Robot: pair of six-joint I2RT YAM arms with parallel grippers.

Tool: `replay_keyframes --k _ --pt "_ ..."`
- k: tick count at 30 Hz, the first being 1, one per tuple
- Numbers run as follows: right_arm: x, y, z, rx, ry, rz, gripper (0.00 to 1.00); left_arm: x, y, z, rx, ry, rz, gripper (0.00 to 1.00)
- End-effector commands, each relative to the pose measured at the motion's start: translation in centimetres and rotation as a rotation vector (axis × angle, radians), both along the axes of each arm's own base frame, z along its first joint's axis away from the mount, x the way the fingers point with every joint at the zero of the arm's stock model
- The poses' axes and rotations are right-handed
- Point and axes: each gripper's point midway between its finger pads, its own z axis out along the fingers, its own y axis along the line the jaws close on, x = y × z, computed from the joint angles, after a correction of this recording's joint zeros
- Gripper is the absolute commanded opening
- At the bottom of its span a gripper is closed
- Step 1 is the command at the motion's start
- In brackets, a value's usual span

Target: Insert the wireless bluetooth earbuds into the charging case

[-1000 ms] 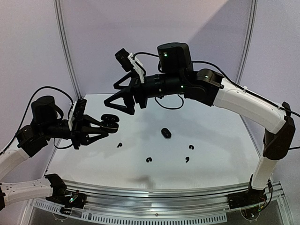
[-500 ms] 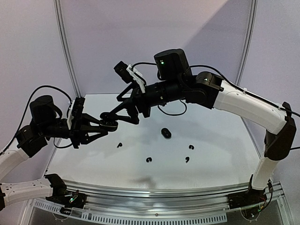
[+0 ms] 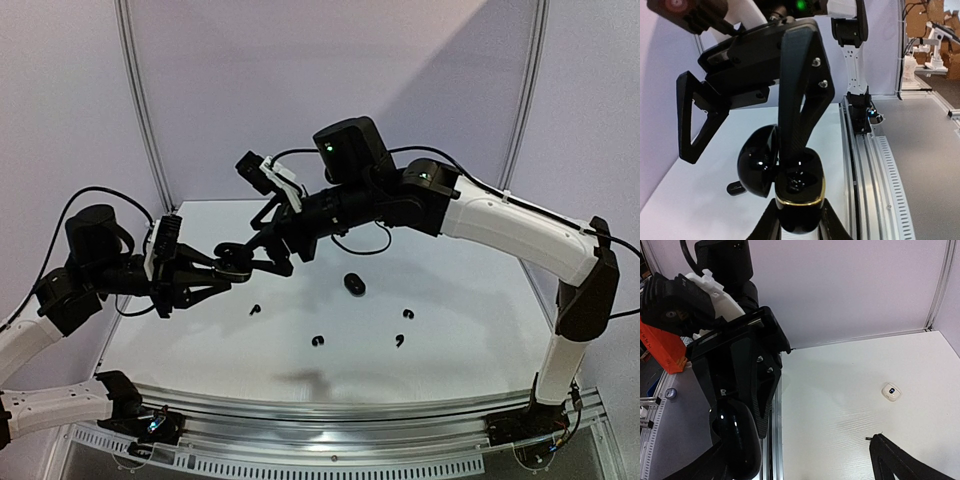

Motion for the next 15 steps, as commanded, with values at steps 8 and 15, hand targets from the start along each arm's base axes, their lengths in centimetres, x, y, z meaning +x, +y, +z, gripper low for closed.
replay_keyframes --k 8,15 --pt "1.4 0.4 -1.3 -0.03 0.006 -0.036 0.95 -1.5 -0.1 -0.8 0.05 -0.236 -0.107 0.0" --pt "-0.3 0.9 0.3 0.037 0.057 0.05 0.96 -0.6 -0.2 -1.1 0.017 -0.035 -0.042 0.0"
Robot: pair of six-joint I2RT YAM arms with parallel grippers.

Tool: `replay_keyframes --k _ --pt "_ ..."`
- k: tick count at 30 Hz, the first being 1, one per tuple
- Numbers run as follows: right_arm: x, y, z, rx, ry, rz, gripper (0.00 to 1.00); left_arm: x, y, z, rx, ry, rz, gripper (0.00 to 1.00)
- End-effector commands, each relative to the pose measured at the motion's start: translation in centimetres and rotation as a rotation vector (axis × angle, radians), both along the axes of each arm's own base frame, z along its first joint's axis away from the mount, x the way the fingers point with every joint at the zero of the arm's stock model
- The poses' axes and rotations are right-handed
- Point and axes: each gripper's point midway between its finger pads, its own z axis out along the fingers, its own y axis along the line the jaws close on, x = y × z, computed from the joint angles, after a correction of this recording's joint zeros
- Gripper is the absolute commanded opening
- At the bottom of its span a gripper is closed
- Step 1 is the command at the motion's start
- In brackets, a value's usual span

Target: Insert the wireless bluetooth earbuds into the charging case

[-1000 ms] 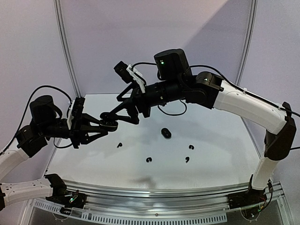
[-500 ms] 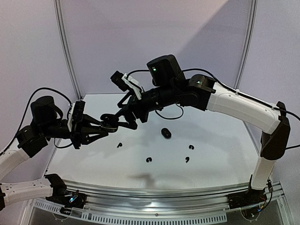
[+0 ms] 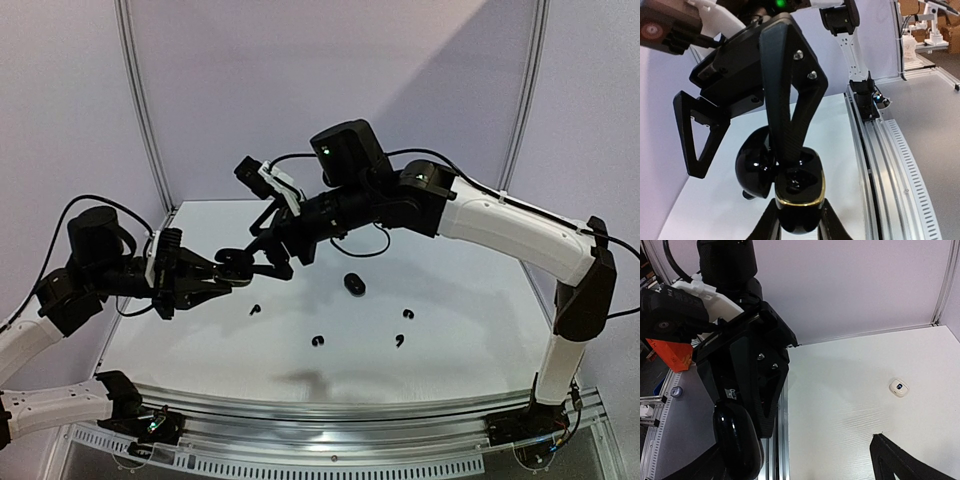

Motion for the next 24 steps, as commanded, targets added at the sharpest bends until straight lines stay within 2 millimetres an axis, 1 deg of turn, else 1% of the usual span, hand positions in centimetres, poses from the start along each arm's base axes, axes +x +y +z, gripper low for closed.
replay_keyframes --k 1,3,6,9,10,12,13,14,15,16,17,18,19,20,22,23,24 --pt "0.0 0.8 1.4 0.069 0.028 0.042 0.96 -0.7 -0.3 -0.6 -0.033 0.171 -0.017 0.0" --pt "-0.4 0.9 2.2 0.097 0.029 0.057 0.97 -0.7 -0.3 -0.5 -0.052 0.212 -0.015 0.0" --pt "-0.3 0.8 3.3 0.134 0.022 0.061 0.99 -0.7 -0.3 -0.5 -0.061 0.23 -0.006 0.0" --pt "-0.3 0.6 5.0 0.191 0.026 0.068 0.99 -0.5 -0.2 -0.6 -0.06 0.234 0.01 0.0" --pt "-0.1 0.4 5.7 0.211 0.027 0.061 0.99 -0.5 -0.1 -0.7 -0.061 0.24 0.016 0.0" --pt "0.8 -0.1 7.1 0.255 0.024 0.025 0.99 -0.5 0.0 -0.8 -0.065 0.251 0.025 0.0" --pt "1.7 -0.5 7.5 0.276 0.027 -0.012 0.99 -0.5 0.1 -0.8 -0.068 0.256 0.027 0.0" --pt "2.9 -1.1 8.3 0.304 0.018 -0.066 0.99 -0.5 0.1 -0.9 -0.069 0.265 0.032 0.0" --pt "4.6 -1.8 8.3 0.319 0.032 -0.149 0.99 -0.5 0.2 -0.9 -0.073 0.269 0.034 0.0" --pt "6.2 -3.2 9.1 0.349 0.033 -0.248 0.99 -0.4 0.2 -0.9 -0.076 0.278 0.039 0.0" --pt "8.2 -4.4 9.0 0.369 0.03 -0.353 0.99 -0.3 0.3 -0.9 -0.081 0.28 0.043 0.0" --pt "9.7 -5.9 8.5 0.379 0.051 -0.45 0.99 -0.2 0.3 -1.0 -0.085 0.284 0.048 0.0" --pt "10.9 -7.9 8.8 0.4 0.046 -0.552 0.99 -0.1 0.4 -1.0 -0.091 0.286 0.055 0.0" --pt "12.3 -9.5 7.8 0.405 0.057 -0.656 0.99 0.0 0.5 -1.0 -0.097 0.287 0.059 0.0" --pt "14.0 -13.2 6.7 0.448 0.07 -0.842 0.99 0.1 0.7 -1.0 -0.107 0.293 0.07 0.0" --pt "14.2 -15.4 6.9 0.489 0.081 -0.904 0.99 0.1 0.8 -1.0 -0.112 0.293 0.073 0.0" --pt "14.6 -16.8 6.2 0.506 0.117 -0.929 0.99 0.2 0.9 -1.1 -0.114 0.297 0.079 0.0"
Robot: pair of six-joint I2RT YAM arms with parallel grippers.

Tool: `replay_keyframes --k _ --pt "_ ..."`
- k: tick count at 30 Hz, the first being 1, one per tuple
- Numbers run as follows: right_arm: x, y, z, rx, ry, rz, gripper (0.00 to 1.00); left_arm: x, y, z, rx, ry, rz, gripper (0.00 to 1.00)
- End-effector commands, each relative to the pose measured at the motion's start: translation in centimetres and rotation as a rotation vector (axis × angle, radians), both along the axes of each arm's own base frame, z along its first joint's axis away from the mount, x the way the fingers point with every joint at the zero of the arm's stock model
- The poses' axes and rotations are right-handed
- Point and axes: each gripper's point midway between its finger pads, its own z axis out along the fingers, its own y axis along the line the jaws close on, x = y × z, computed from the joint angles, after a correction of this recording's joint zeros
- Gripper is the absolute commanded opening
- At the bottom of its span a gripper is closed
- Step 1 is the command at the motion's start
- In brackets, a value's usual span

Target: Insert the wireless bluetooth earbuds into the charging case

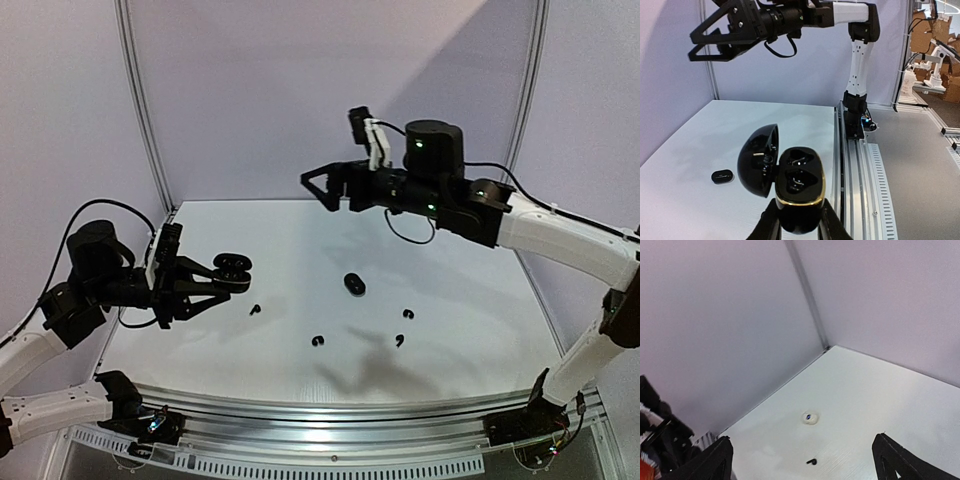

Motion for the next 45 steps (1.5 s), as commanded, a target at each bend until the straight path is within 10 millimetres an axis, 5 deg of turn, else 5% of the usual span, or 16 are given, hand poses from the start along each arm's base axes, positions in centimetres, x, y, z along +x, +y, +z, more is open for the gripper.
replay_keyframes --k 1,6,13,18,24,33,45 --pt "3.7 -8.9 1.5 0.231 0.095 -0.349 0.99 0.5 0.5 0.1 -0.031 0.014 0.036 0.0" --pt "5.2 -14.9 -6.0 0.041 0.301 -0.613 0.98 1.4 1.3 -0.2 -0.056 0.04 0.096 0.0" --pt "3.5 -20.5 -17.1 -0.367 0.607 -0.911 0.91 2.2 2.4 -0.7 -0.07 0.054 0.152 0.0" --pt "1.6 -21.4 -23.2 -0.633 0.815 -0.963 0.97 2.5 3.0 -0.9 -0.078 0.06 0.173 0.0" --pt "0.8 -19.6 -28.9 -0.817 0.967 -0.871 0.97 2.6 3.3 -0.8 -0.083 0.059 0.18 0.0" --pt "-0.7 -18.5 -33.4 -0.908 1.059 -0.759 0.59 2.7 3.3 -0.9 -0.073 0.066 0.177 0.0" --pt "-2.9 -18.4 -36.4 -0.909 1.112 -0.697 0.59 2.9 3.2 -1.0 -0.07 0.066 0.176 0.0"
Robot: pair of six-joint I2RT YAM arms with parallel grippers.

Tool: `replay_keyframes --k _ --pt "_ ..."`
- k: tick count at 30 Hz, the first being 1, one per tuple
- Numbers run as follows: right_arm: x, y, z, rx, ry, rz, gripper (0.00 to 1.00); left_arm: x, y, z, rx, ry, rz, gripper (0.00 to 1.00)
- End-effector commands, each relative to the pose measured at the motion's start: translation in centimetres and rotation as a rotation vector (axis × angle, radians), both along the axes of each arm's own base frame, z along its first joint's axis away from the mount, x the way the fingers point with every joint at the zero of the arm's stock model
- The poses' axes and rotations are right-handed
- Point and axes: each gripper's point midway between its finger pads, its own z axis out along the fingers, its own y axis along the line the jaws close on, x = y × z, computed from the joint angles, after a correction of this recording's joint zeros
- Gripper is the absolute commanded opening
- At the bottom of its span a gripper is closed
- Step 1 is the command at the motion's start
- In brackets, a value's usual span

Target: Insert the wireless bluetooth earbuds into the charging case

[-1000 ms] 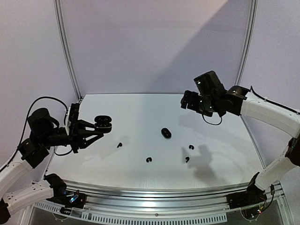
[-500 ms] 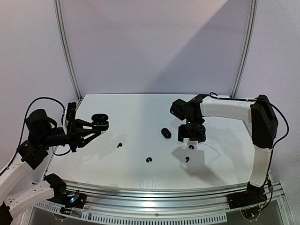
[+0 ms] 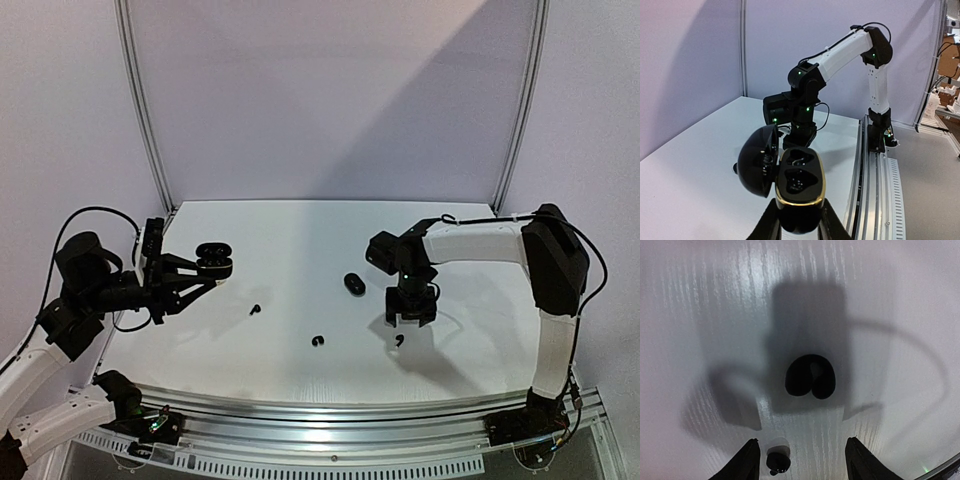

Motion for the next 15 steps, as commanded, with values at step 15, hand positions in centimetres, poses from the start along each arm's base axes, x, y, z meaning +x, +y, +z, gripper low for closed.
replay_keyframes --k 15 --pt "-2.0 1.6 -2.9 0.04 0.072 0.053 0.37 0.2 0.0 -0.2 0.003 0.003 -0.005 0.0"
